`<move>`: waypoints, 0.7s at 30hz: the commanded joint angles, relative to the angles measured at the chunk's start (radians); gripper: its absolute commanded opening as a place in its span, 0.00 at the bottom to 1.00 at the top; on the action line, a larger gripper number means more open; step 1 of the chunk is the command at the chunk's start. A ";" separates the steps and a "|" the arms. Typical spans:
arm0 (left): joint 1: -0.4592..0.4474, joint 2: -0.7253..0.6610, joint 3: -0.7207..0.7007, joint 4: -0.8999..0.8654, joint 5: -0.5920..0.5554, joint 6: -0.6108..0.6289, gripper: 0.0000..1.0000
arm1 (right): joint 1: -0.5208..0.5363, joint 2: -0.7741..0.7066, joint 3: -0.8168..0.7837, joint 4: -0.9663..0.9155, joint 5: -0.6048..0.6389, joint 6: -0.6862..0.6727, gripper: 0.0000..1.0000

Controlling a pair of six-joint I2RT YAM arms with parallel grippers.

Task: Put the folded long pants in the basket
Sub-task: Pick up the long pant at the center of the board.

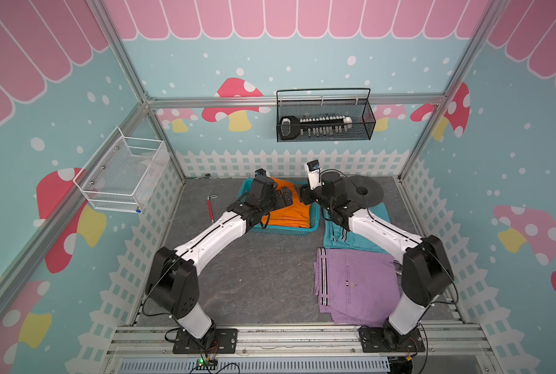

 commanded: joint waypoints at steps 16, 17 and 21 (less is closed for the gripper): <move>-0.403 -0.090 -0.690 0.540 0.302 -0.232 0.99 | 0.009 -0.915 -0.634 -0.078 0.104 0.128 0.87; -0.408 -0.056 -0.683 0.559 0.323 -0.236 0.99 | 0.008 -0.930 -0.641 -0.078 0.106 0.130 0.87; -0.422 0.079 -0.642 0.625 0.396 -0.263 0.99 | 0.008 -0.918 -0.634 -0.081 0.089 0.129 0.88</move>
